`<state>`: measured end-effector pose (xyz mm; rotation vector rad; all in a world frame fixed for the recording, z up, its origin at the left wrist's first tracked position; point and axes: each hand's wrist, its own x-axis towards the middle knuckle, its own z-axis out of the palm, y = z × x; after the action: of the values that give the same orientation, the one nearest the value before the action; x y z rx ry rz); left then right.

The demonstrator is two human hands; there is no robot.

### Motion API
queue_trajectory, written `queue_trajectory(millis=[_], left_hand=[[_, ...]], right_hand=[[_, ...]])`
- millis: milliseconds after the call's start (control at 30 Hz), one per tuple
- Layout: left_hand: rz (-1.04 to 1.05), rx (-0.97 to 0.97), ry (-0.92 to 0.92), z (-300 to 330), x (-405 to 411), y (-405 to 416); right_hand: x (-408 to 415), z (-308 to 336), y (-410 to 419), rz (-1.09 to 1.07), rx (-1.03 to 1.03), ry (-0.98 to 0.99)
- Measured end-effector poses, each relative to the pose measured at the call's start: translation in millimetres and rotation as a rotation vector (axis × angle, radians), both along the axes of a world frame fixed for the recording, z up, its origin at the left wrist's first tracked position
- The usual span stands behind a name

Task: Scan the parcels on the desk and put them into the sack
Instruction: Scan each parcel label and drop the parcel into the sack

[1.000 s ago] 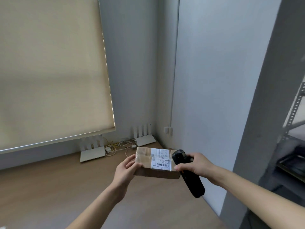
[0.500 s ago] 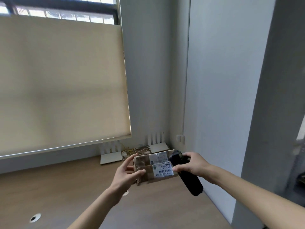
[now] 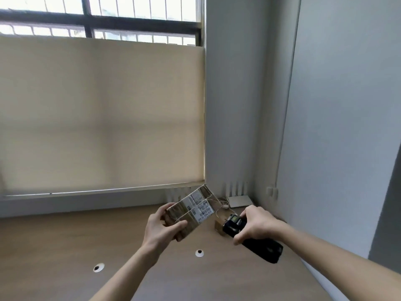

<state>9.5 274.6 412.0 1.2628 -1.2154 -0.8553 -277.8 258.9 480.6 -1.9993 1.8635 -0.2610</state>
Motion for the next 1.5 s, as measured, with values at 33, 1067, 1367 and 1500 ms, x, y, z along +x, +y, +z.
queue_trajectory(millis=[33, 1067, 1367, 1500], left_hand=[[0.022, -0.003, -0.010, 0.1, 9.2, 2.9], [0.334, -0.037, 0.266, 5.9, 143.9, 95.3], [0.462, -0.032, 0.335, 9.9, 299.5, 222.9], [0.585, 0.006, 0.328, 3.5, 382.7, 310.6]], right_hand=[[10.7, -0.8, 2.4, 0.002, -0.013, 0.035], [197.6, -0.6, 27.3, 0.323, 0.056, -0.401], [412.7, -8.5, 117.5, 0.635, 0.196, -0.726], [511.4, -22.7, 169.2, 0.781, 0.225, -0.716]])
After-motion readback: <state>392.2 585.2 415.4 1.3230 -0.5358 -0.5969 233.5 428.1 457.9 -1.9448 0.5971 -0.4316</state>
